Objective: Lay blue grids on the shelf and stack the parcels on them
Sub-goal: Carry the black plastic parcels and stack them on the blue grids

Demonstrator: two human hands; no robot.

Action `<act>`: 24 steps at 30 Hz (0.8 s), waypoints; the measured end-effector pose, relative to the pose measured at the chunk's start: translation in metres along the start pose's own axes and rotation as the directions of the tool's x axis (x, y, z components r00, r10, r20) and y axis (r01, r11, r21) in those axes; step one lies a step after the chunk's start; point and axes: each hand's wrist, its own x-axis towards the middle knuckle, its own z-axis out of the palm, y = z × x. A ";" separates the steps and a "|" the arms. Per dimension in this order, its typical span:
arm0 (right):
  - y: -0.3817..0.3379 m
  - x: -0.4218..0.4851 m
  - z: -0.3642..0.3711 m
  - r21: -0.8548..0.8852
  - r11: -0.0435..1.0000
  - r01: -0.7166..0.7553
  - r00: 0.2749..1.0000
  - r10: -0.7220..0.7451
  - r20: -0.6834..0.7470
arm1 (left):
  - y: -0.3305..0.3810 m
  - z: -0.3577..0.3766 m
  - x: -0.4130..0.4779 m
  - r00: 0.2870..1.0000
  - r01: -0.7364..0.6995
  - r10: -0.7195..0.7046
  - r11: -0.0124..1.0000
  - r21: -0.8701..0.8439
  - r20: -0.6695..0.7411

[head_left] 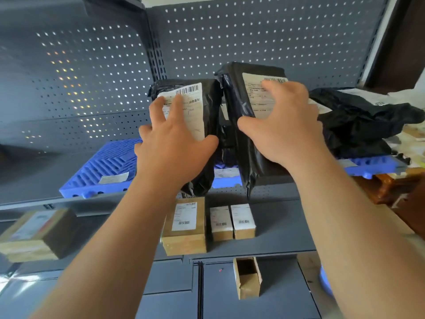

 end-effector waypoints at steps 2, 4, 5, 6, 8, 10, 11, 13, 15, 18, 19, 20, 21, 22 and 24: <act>-0.006 0.017 0.006 0.002 1.000 -0.002 1.000 0.002 0.005 | -0.007 -0.001 0.020 1.000 -0.006 0.006 1.000 0.020 0.003; -0.012 0.036 0.011 -0.004 1.000 -0.007 1.000 0.007 0.018 | -0.013 -0.002 0.042 1.000 -0.015 0.014 0.999 0.036 0.020; -0.014 0.046 0.013 -0.010 1.000 -0.011 1.000 0.012 0.028 | -0.015 -0.002 0.054 0.999 -0.022 0.021 0.999 0.042 0.028; -0.017 0.055 0.015 -0.016 1.000 -0.018 0.999 0.019 0.037 | -0.018 -0.001 0.065 0.999 -0.030 0.028 0.998 0.051 0.033; -0.021 0.073 0.020 -0.033 0.999 -0.031 0.998 0.032 0.045 | -0.022 0.000 0.087 0.998 -0.044 0.041 0.997 0.062 0.049; -0.024 0.089 0.026 -0.056 0.998 -0.041 0.998 0.043 0.042 | -0.023 0.002 0.107 0.995 -0.051 0.046 0.997 0.056 0.085; -0.024 0.097 0.030 -0.066 0.997 -0.047 0.998 0.049 0.043 | -0.023 0.003 0.115 0.994 -0.054 0.048 0.997 0.058 0.103; -0.025 0.110 0.036 -0.084 0.995 -0.058 0.996 0.063 0.059 | -0.022 0.006 0.130 0.990 -0.052 0.042 0.996 0.067 0.132; -0.025 0.123 0.042 -0.105 0.993 -0.062 0.994 0.071 0.082 | -0.020 0.010 0.143 0.987 -0.047 0.035 0.996 0.072 0.158; -0.022 0.141 0.051 -0.136 0.989 -0.063 0.989 0.081 0.127 | -0.016 0.016 0.157 0.977 -0.040 0.015 0.993 0.111 0.211; -0.021 0.146 0.054 -0.151 0.987 -0.058 0.986 0.080 0.143 | -0.015 0.019 0.162 0.972 -0.034 0.004 0.992 0.123 0.233; -0.020 0.153 0.056 -0.167 0.985 -0.051 0.984 0.078 0.158 | -0.014 0.021 0.168 0.966 -0.025 -0.010 0.991 0.131 0.257; -0.019 0.159 0.058 -0.187 0.981 -0.043 0.982 0.077 0.175 | -0.012 0.023 0.173 0.960 -0.014 -0.025 0.991 0.135 0.280; -0.018 0.165 0.060 -0.208 0.977 -0.035 0.978 0.076 0.192 | -0.010 0.025 0.178 0.954 -0.006 -0.037 0.990 0.141 0.299; -0.017 0.177 0.064 -0.249 0.968 -0.015 0.971 0.074 0.229 | -0.005 0.026 0.187 0.944 0.007 -0.061 0.986 0.164 0.323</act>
